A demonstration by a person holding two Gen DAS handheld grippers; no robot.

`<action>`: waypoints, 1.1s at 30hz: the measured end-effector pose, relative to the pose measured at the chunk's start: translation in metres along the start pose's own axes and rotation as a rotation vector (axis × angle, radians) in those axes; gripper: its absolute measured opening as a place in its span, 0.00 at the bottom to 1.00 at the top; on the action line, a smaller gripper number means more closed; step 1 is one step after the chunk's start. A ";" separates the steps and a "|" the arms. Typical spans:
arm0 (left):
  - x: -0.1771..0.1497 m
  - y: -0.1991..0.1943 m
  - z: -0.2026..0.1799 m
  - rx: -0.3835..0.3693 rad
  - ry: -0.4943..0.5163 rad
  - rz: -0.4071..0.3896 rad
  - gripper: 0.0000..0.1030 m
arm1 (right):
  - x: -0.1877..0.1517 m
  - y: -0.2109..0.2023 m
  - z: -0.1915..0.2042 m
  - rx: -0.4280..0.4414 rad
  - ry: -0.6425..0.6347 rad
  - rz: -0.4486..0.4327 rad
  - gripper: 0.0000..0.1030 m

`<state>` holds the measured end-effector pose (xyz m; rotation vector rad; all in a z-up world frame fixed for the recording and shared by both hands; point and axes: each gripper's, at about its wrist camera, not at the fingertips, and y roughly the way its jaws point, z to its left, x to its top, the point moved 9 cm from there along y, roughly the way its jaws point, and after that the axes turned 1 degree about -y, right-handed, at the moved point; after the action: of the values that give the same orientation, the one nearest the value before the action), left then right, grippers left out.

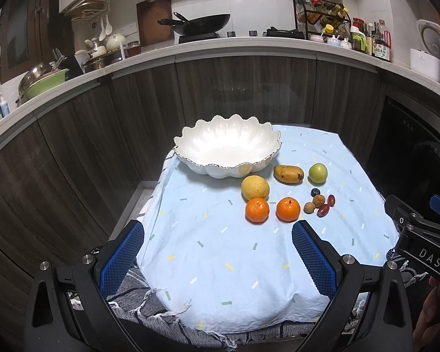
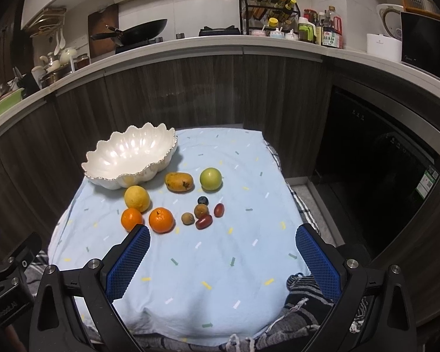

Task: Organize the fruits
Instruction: 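Move the left tool toward a tangerine while the right tool approaches a red date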

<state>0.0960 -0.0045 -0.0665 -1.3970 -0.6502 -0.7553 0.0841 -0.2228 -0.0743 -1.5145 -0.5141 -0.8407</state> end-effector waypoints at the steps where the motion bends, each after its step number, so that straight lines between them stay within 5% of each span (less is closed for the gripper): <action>1: -0.001 0.002 -0.001 0.000 0.002 0.003 1.00 | 0.000 0.003 0.000 0.000 0.001 0.005 0.98; 33: 0.002 0.084 -0.013 0.006 0.063 0.128 1.00 | -0.008 0.084 0.006 -0.013 -0.033 0.160 0.98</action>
<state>0.1628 -0.0164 -0.1177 -1.3898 -0.5089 -0.6918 0.1426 -0.2267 -0.1348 -1.5615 -0.4062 -0.6971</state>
